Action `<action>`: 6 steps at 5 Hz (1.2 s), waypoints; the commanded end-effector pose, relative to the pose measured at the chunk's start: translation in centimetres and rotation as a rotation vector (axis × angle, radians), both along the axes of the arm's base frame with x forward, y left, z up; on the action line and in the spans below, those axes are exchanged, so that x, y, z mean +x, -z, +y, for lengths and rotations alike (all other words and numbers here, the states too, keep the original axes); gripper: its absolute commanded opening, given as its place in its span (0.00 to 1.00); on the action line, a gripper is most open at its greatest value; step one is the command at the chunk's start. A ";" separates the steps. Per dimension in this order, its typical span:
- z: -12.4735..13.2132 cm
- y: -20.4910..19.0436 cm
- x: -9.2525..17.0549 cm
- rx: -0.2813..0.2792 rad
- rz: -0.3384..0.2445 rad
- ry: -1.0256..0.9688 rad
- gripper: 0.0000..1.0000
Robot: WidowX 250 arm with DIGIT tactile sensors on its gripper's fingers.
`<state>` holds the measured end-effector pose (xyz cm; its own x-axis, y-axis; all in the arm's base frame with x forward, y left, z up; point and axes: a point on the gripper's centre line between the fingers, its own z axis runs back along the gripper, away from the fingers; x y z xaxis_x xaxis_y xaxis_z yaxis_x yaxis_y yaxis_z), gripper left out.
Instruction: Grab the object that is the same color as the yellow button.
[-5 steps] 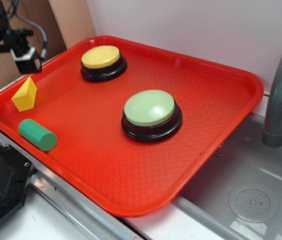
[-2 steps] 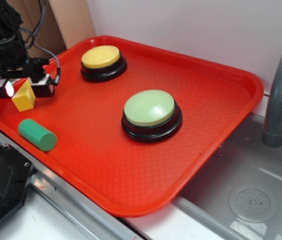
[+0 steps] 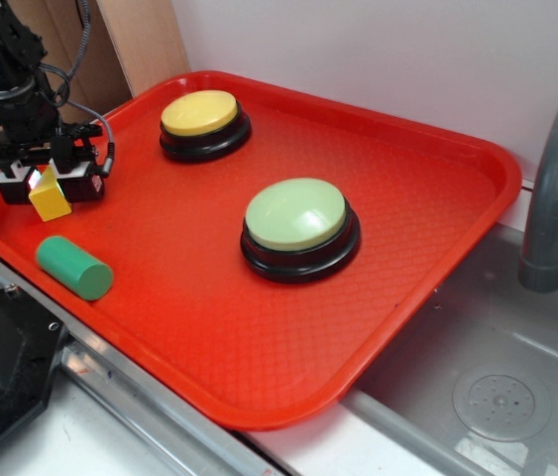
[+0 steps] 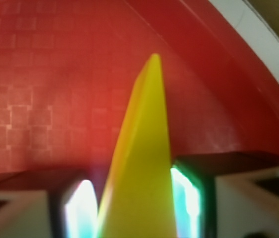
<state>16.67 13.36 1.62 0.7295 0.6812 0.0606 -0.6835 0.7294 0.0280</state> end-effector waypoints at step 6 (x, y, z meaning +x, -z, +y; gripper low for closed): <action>-12.5 -11.5 2.0 -0.149 0.003 0.673 0.00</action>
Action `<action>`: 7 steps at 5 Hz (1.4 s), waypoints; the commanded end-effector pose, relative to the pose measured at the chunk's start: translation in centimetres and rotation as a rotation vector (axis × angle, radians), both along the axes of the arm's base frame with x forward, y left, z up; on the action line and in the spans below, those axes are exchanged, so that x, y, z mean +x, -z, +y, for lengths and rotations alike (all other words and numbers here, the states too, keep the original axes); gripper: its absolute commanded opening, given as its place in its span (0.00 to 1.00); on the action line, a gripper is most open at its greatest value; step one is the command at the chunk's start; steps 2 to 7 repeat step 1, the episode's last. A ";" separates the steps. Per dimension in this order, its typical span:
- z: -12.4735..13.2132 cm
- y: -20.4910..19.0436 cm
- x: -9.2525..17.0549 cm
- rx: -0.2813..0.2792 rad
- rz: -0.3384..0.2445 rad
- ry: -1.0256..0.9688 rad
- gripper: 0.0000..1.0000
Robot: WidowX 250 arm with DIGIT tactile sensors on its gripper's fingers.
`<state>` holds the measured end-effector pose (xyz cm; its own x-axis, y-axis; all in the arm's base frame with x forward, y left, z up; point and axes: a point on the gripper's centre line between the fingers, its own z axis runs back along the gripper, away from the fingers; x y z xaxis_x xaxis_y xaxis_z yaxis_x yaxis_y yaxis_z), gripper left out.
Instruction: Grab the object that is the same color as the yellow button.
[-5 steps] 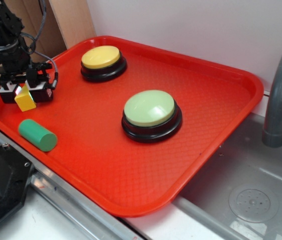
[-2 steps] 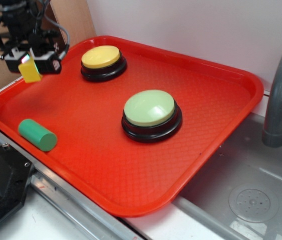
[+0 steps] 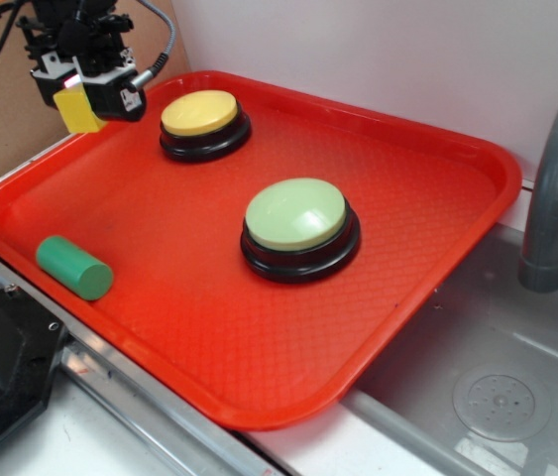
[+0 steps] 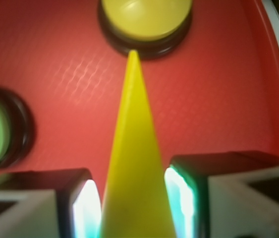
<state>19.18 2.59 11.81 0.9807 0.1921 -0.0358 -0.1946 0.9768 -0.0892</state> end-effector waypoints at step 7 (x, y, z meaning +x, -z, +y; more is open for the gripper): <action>-1.6 -1.2 -0.5 0.022 -0.013 0.117 0.00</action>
